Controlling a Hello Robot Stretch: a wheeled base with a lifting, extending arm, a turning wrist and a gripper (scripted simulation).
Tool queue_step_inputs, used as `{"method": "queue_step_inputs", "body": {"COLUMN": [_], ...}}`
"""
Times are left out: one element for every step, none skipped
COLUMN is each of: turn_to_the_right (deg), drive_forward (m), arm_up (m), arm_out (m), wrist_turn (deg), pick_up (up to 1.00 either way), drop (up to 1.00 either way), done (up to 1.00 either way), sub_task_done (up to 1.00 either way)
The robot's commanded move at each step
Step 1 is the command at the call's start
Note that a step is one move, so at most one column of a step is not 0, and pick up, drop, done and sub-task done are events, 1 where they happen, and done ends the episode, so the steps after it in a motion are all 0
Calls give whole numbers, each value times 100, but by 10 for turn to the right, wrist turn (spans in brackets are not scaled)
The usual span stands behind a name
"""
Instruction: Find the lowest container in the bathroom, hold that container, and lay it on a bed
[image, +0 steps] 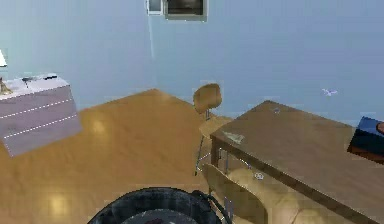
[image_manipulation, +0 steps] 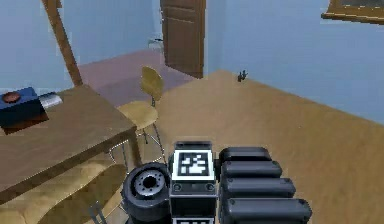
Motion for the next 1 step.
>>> {"method": "queue_step_inputs", "body": {"turn_to_the_right": [-420], "drive_forward": [0], "arm_up": [0], "arm_out": [0], "wrist_turn": [0], "pick_up": [0], "drop": [0], "done": [0], "sub_task_done": [0]}}
